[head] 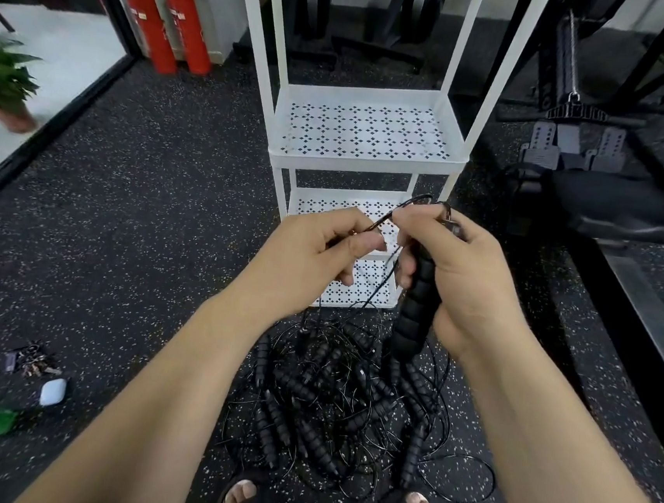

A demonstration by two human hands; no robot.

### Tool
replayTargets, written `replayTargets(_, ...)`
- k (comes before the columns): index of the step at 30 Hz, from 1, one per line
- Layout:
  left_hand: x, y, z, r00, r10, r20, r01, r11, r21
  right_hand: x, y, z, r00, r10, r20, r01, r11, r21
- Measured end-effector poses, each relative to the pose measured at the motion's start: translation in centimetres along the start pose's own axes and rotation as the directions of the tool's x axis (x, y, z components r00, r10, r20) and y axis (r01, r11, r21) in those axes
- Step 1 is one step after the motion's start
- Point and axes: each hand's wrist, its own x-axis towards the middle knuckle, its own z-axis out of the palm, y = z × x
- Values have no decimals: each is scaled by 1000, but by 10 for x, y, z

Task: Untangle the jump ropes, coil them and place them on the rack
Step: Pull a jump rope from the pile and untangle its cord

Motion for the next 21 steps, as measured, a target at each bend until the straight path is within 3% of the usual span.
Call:
replayTargets(8, -1, -7, -6, 993, -97, 66, 94, 994, 56, 3, -11, -6, 992, -86, -95, 94, 991, 92)
replayTargets(14, 0, -20, -20, 994, -107, -13, 108, 993, 56, 6, -26, -26, 968, -153, -197, 181, 974, 132)
replayTargets(21, 1, -17, -19, 996, -41, -76, 42, 999, 7, 8, -25, -33, 998, -16, -62, 21, 997, 69)
